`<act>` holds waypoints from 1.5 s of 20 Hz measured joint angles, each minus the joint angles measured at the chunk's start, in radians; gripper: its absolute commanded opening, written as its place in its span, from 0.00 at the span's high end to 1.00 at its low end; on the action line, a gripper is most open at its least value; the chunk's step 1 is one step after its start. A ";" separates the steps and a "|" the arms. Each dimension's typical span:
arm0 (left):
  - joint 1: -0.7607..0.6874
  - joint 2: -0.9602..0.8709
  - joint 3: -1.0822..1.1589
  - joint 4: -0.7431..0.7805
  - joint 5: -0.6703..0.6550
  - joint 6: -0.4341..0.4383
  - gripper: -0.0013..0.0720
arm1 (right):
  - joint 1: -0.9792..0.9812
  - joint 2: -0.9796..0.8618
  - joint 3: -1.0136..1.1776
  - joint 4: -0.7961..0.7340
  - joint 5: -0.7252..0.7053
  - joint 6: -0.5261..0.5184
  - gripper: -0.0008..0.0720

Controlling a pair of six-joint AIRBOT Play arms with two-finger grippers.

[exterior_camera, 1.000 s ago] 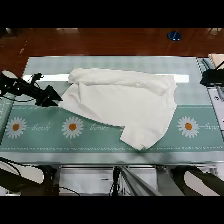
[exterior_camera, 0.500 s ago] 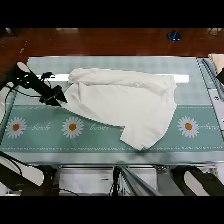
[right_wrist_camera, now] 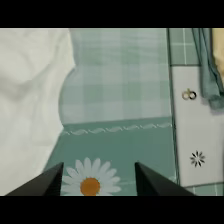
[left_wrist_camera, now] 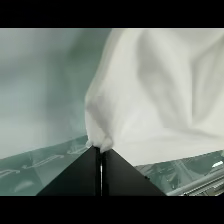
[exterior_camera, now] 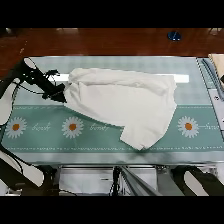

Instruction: Fold the shirts.

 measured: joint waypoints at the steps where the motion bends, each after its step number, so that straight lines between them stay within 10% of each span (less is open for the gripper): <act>1: 0.000 0.000 0.017 -0.004 -0.013 0.009 0.95 | -0.040 0.000 -0.042 0.021 0.019 -0.001 0.26; 15: -0.001 0.005 0.109 -0.117 -0.064 0.051 0.95 | -0.299 0.123 -0.944 0.732 -0.097 -0.145 0.24; 26: -0.001 0.006 0.110 -0.157 -0.068 0.066 0.95 | -0.006 0.072 -0.989 0.653 -0.332 0.103 0.26; 28: -0.001 0.006 0.110 -0.162 -0.071 0.072 0.95 | 0.068 0.020 -0.986 0.642 -0.379 0.166 0.38; 30: -0.001 0.007 0.110 -0.164 -0.072 0.079 0.95 | 0.127 -0.047 -0.986 0.654 -0.470 0.218 0.72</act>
